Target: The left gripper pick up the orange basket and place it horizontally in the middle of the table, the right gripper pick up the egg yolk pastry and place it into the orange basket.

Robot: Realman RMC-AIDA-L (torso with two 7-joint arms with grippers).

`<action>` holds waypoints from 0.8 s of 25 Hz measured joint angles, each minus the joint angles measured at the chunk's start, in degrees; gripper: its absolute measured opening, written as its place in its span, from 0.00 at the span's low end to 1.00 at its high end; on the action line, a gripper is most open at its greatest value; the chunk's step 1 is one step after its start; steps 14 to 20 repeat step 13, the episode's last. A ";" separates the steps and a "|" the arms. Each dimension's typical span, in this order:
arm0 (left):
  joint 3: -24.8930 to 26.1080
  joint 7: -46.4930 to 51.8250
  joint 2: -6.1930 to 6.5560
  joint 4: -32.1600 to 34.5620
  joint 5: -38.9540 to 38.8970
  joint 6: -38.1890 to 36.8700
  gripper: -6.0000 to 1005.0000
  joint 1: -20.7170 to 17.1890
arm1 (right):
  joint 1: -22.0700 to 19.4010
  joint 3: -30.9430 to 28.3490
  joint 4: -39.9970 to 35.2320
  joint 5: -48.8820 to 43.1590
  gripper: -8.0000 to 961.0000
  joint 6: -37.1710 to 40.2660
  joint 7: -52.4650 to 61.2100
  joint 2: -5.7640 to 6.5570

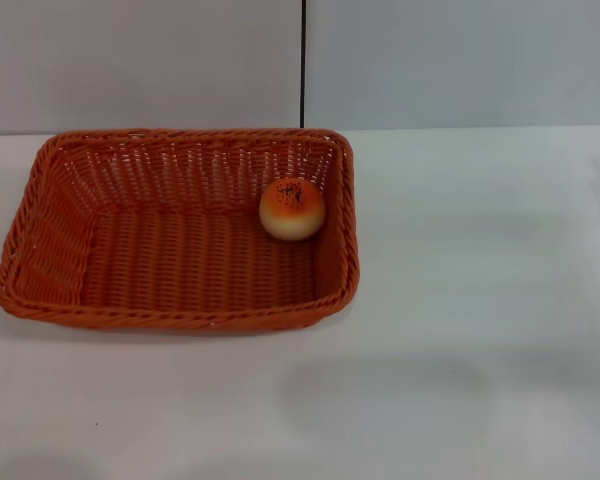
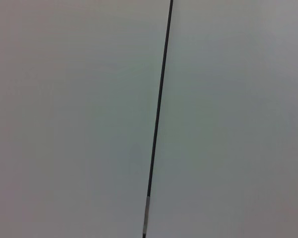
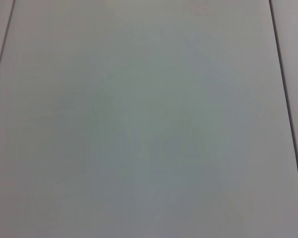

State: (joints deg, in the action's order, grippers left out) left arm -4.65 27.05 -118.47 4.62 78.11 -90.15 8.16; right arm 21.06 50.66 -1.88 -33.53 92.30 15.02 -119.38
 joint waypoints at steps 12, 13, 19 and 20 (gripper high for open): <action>0.52 -3.15 0.08 -2.93 0.03 0.28 0.83 -0.54 | 2.11 -0.03 0.28 0.10 0.64 -3.27 -0.26 0.03; 0.52 -3.14 0.10 -2.95 0.03 0.29 0.83 -0.52 | 2.20 -0.03 0.34 0.10 0.64 -3.49 -0.27 0.04; 0.52 -3.14 0.10 -2.95 0.03 0.29 0.83 -0.52 | 2.20 -0.03 0.34 0.10 0.64 -3.49 -0.27 0.04; 0.52 -3.14 0.10 -2.95 0.03 0.29 0.83 -0.52 | 2.20 -0.03 0.34 0.10 0.64 -3.49 -0.27 0.04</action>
